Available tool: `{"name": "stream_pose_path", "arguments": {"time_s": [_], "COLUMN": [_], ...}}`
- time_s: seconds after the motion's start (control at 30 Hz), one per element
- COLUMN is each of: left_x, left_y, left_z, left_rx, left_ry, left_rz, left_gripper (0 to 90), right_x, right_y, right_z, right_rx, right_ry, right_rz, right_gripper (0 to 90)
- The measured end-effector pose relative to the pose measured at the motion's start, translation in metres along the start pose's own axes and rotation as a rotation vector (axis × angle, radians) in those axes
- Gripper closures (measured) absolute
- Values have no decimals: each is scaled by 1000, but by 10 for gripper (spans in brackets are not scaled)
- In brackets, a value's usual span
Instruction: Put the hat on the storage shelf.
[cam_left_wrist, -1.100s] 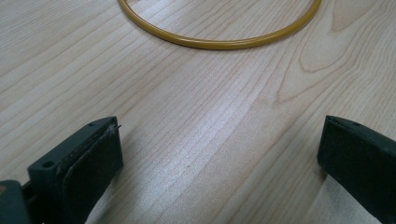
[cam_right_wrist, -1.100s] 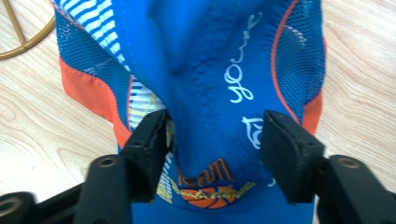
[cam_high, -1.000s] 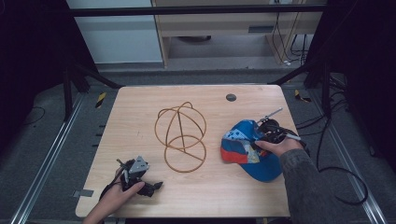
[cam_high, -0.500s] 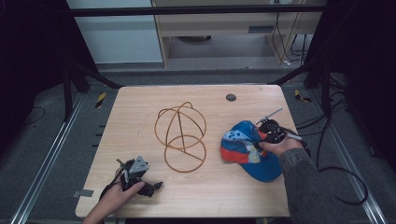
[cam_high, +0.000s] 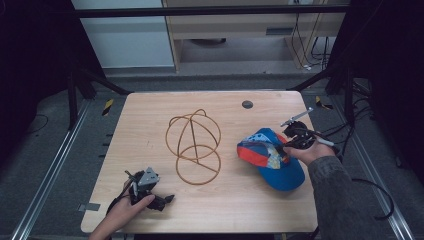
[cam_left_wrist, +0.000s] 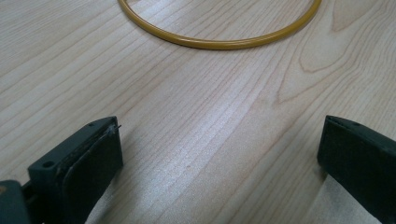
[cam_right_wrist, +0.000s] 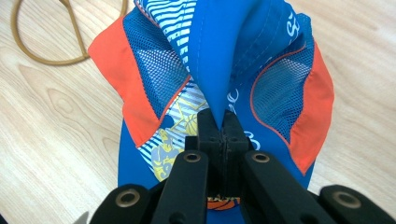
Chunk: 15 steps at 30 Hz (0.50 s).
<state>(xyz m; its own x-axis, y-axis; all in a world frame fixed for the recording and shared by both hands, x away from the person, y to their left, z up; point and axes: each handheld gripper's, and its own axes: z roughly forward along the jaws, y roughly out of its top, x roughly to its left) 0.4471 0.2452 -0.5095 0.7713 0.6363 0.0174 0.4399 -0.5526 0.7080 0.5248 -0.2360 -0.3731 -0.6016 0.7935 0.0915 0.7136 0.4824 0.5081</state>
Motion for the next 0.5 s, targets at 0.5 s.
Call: {"name": "stream_pose_path", "arguments": {"time_s": [0.5], "left_x": [0], "left_y": [0], "left_z": [0], "left_rx": [-4], "left_ry": [1], "left_rz": [0], "left_gripper": [0], "right_x": [10], "right_y": [14], "right_z": [-33], "right_rx": [-70], "right_ry": [-14], "right_rz": [-50], "right_gripper": [900]}}
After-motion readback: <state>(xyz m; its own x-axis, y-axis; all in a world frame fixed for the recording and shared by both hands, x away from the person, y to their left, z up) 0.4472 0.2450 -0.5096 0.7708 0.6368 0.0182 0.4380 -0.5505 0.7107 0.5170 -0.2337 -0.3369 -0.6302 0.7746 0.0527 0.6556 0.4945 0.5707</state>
